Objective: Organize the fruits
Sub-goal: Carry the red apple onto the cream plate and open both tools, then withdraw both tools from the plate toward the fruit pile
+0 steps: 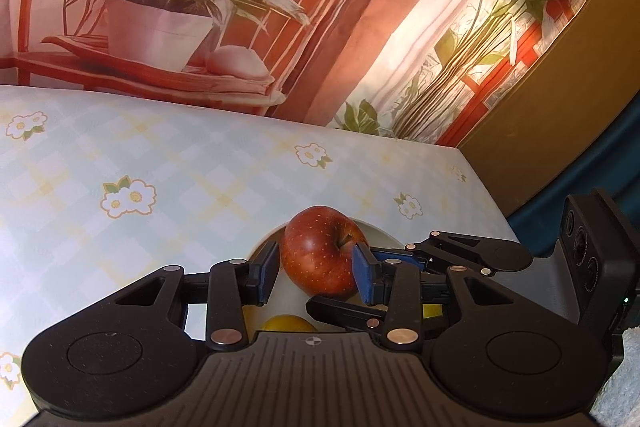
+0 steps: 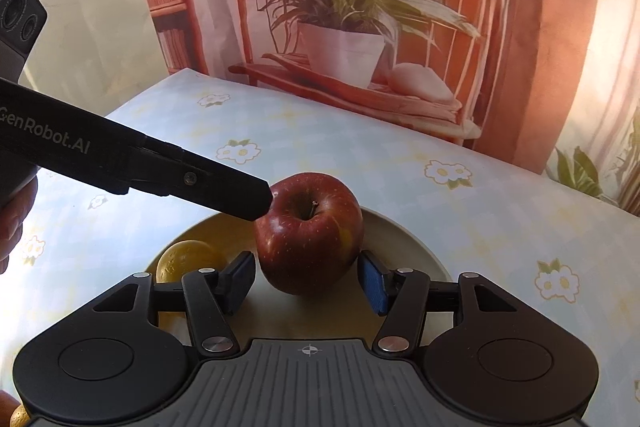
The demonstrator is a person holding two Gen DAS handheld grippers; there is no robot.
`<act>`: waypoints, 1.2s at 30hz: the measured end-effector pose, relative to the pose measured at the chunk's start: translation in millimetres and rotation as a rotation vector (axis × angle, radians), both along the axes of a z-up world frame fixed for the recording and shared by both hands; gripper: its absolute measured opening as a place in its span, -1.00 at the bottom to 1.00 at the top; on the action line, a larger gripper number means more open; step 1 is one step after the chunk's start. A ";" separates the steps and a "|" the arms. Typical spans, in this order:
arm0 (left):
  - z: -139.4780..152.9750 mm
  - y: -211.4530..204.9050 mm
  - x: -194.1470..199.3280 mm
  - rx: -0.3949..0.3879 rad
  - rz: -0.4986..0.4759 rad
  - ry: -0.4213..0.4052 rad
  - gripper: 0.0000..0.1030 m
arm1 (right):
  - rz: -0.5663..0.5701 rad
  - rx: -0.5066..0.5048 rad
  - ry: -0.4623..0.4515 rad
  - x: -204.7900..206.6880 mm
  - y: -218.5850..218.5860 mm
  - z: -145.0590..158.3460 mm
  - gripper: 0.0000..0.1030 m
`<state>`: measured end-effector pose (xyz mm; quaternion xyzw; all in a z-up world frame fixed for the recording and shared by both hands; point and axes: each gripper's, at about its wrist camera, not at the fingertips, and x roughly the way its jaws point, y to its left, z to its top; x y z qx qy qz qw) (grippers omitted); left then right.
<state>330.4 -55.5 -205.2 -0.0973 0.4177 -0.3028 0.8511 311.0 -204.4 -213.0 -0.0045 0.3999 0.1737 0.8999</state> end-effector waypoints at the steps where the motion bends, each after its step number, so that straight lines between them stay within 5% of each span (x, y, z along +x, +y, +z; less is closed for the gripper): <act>1: 3.1 2.3 -4.3 0.006 0.007 -0.009 -0.18 | -0.004 0.000 -0.001 -2.9 -0.3 1.5 0.03; 15: 35.6 23.9 -75.9 0.165 0.044 -0.177 -0.07 | -0.089 0.011 -0.039 -56.3 -1.9 28.3 0.03; 36: 45.8 48.3 -189.1 0.243 0.079 -0.295 0.08 | -0.156 0.037 -0.092 -174.7 10.5 48.3 0.03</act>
